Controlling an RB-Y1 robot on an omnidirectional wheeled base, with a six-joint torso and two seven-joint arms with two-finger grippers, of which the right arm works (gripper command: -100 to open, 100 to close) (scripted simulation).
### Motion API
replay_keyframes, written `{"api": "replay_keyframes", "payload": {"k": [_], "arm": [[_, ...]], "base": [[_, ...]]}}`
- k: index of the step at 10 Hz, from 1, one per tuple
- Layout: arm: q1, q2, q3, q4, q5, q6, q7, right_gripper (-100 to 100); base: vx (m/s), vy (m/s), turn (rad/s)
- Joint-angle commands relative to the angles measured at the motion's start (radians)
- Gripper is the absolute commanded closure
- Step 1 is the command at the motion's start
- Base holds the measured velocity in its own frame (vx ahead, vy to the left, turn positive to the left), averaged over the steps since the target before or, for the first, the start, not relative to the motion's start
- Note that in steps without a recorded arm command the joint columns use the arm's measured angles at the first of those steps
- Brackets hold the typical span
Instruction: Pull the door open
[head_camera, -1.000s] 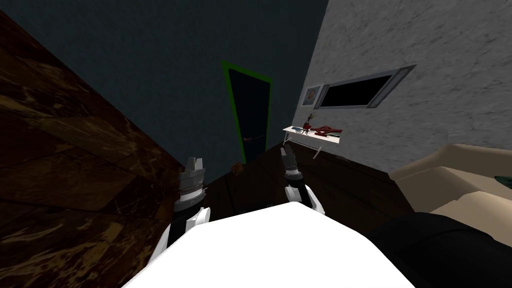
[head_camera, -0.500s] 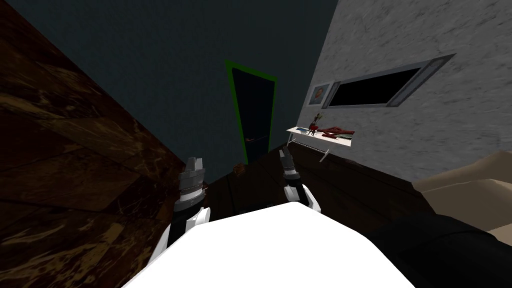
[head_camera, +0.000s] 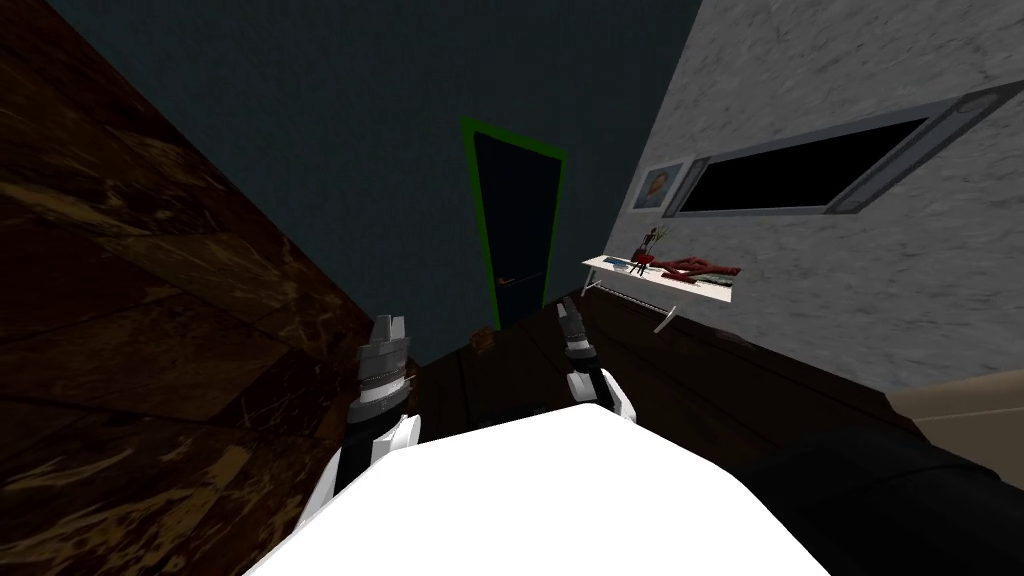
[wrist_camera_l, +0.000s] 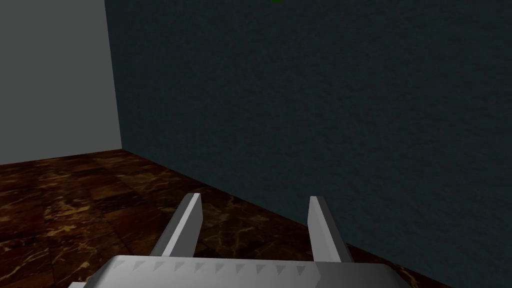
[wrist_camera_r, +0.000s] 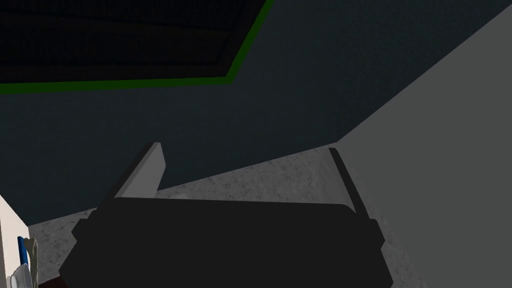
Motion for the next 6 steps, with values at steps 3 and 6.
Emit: {"api": "replay_keyframes", "payload": {"k": [3, 6], "arm": [[-0.033, -0.012, -0.014, 0.081, -0.016, -0.008, -0.008, -100], [-0.059, -0.020, -0.023, 0.153, -0.029, -0.017, -0.012, -100]], "base": [[0.090, -0.021, 0.109], [0.093, -0.011, 0.121]]}}
